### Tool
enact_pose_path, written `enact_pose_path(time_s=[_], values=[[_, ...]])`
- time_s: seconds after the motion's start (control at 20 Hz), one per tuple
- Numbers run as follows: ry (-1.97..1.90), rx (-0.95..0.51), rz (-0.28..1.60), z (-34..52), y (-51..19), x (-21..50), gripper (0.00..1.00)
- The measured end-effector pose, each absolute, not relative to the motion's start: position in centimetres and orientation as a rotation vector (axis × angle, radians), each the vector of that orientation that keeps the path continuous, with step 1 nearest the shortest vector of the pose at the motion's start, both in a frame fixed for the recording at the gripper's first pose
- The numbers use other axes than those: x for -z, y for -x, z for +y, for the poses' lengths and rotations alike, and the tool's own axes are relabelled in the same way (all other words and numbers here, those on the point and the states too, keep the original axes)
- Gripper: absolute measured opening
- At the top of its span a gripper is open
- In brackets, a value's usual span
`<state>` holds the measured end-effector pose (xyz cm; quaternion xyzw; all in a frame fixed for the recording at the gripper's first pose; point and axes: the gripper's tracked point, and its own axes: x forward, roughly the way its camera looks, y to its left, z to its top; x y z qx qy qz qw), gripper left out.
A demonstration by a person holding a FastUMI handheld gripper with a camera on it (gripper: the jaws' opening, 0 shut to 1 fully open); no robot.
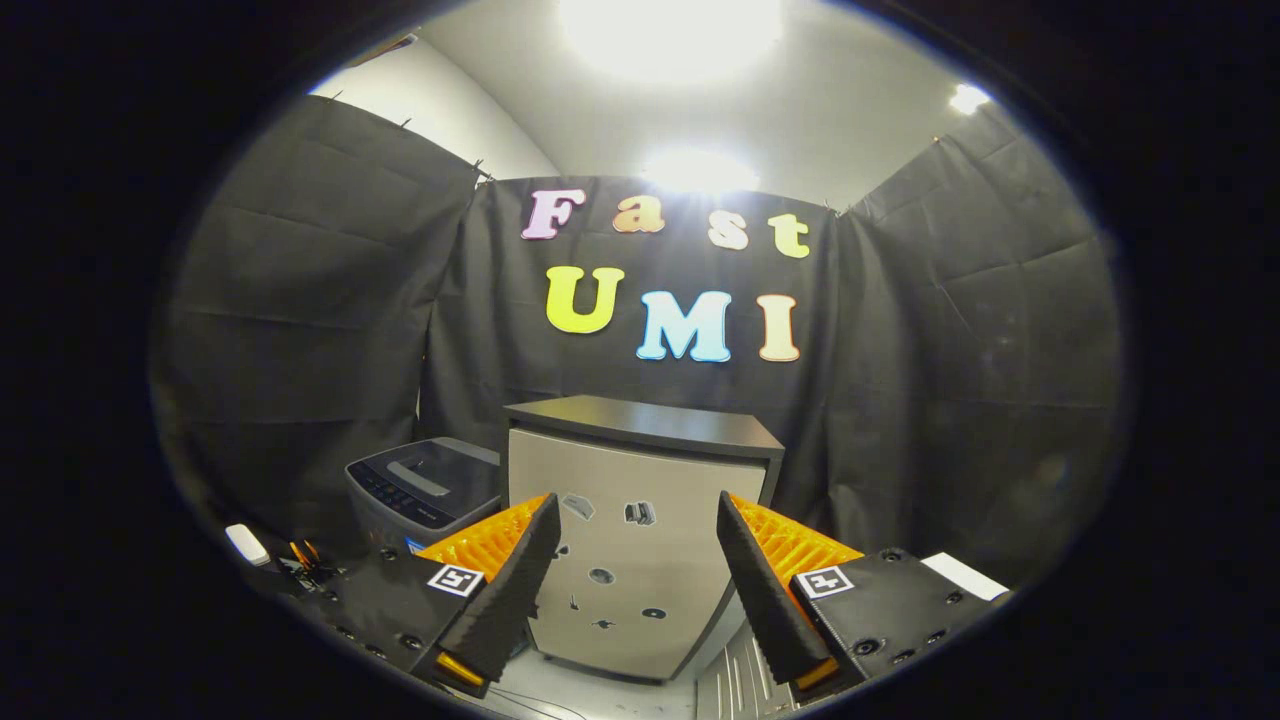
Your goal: Put the clothes into the washing machine and then close the washing machine lid.
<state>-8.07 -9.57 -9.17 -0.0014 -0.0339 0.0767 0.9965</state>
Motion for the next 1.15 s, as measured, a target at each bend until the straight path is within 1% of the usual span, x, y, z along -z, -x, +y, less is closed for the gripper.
enact_pose_path(time_s=[0.45,1.15], values=[[-0.025,-0.148,-0.037,-8.8,7.8,9.5,0.98],[-0.053,-0.119,-0.01,-10.2,7.0,9.8,0.98]])
